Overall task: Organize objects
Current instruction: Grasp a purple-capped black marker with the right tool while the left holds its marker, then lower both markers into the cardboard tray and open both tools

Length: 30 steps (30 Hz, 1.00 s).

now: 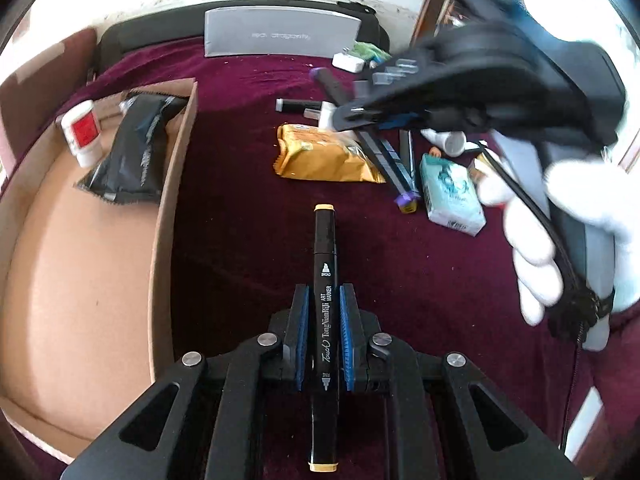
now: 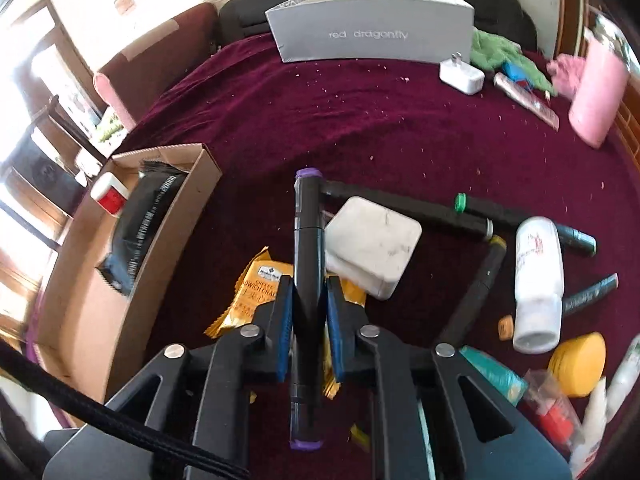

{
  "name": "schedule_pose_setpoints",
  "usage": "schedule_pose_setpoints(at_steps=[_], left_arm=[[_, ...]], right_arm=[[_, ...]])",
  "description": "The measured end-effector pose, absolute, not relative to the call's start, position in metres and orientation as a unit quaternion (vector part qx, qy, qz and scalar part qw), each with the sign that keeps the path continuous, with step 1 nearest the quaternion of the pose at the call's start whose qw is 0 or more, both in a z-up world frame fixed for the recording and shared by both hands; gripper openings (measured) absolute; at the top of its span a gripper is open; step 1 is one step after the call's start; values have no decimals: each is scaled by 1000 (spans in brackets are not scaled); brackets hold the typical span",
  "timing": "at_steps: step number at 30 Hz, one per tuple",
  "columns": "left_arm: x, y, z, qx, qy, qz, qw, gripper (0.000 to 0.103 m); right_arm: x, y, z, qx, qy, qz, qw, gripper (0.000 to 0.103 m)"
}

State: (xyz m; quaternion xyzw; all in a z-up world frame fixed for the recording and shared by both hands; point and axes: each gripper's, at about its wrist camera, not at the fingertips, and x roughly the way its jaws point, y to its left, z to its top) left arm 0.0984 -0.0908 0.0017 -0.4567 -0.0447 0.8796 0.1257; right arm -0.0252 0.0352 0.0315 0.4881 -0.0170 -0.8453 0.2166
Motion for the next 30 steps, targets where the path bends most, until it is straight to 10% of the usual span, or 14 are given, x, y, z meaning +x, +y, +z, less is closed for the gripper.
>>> schedule_pose_setpoints(at_steps=[30], left_arm=[[107,-269,85,-348,-73,934,-32,12]], right_arm=[[37,-47,97,474,-109,-791,372,13]])
